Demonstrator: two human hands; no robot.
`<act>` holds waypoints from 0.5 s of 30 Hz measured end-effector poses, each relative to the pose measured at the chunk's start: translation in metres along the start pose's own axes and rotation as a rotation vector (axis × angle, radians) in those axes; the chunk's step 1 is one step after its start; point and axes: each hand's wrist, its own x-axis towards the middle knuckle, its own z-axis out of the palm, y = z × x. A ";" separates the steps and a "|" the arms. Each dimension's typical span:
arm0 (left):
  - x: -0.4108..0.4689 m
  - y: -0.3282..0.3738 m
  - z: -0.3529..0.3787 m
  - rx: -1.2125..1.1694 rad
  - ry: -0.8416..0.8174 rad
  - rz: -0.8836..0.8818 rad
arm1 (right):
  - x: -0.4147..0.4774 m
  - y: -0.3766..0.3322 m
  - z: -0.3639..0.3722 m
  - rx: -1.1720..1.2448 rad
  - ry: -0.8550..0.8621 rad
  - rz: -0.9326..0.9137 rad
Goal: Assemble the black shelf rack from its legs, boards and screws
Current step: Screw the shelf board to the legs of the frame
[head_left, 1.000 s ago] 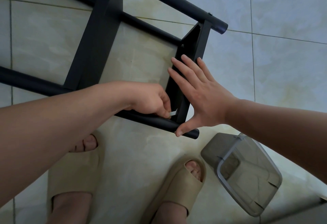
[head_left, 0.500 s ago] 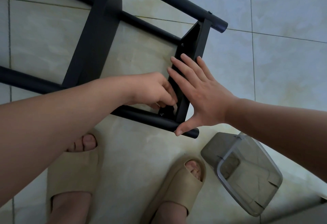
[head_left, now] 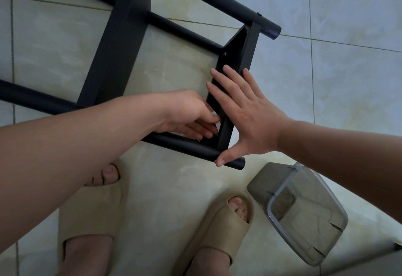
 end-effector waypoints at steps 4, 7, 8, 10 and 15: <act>-0.002 0.000 -0.002 0.053 0.003 0.015 | 0.000 0.000 0.000 -0.001 -0.002 -0.001; -0.002 0.001 -0.001 0.077 0.008 0.022 | 0.000 0.000 0.001 -0.001 0.001 -0.003; -0.002 0.001 -0.001 0.076 0.011 0.026 | 0.000 0.000 0.001 -0.001 0.002 -0.003; -0.002 0.001 0.001 0.076 0.019 0.037 | 0.000 0.000 0.002 -0.001 0.006 -0.004; -0.002 0.001 0.001 0.119 0.025 0.046 | 0.000 0.001 0.002 -0.003 -0.002 -0.003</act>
